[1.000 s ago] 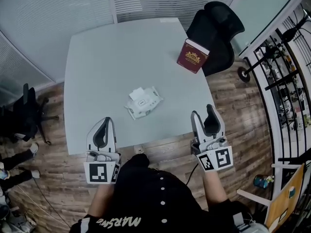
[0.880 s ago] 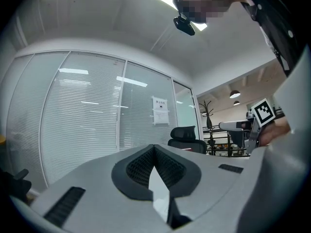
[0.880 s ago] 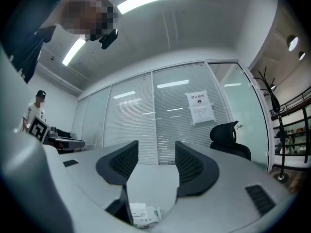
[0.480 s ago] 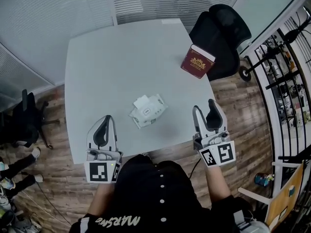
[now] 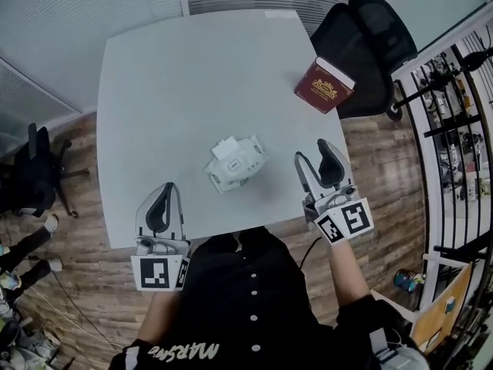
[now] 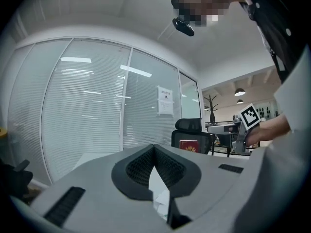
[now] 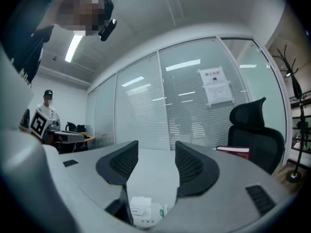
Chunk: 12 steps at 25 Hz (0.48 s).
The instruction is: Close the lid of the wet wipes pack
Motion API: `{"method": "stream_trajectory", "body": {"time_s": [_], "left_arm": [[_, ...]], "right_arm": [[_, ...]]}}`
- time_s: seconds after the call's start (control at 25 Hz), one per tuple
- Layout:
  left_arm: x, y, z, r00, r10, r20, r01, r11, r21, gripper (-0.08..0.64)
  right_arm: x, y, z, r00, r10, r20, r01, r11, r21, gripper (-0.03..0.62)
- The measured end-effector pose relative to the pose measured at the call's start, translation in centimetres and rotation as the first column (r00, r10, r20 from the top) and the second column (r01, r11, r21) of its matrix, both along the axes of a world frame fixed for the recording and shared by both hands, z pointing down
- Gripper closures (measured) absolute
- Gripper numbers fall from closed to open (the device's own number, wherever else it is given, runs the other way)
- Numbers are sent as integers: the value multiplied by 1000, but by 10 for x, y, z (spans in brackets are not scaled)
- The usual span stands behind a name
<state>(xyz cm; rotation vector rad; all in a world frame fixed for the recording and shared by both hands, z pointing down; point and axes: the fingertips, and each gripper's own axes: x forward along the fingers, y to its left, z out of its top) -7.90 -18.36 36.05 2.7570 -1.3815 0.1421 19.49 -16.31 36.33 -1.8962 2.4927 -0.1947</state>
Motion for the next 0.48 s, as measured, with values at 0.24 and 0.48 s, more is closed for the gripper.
{"method": "stream_trajectory", "body": {"time_s": [0.24, 0.48], "left_arm": [[5, 7, 13, 999, -50, 18, 51, 998, -44, 554], [13, 20, 26, 994, -91, 52, 95, 992, -86, 554]], "right_arm": [[8, -34, 36, 997, -76, 28, 78, 994, -83, 356], [2, -72, 81, 982, -174, 69, 185, 962, -202, 356]]}}
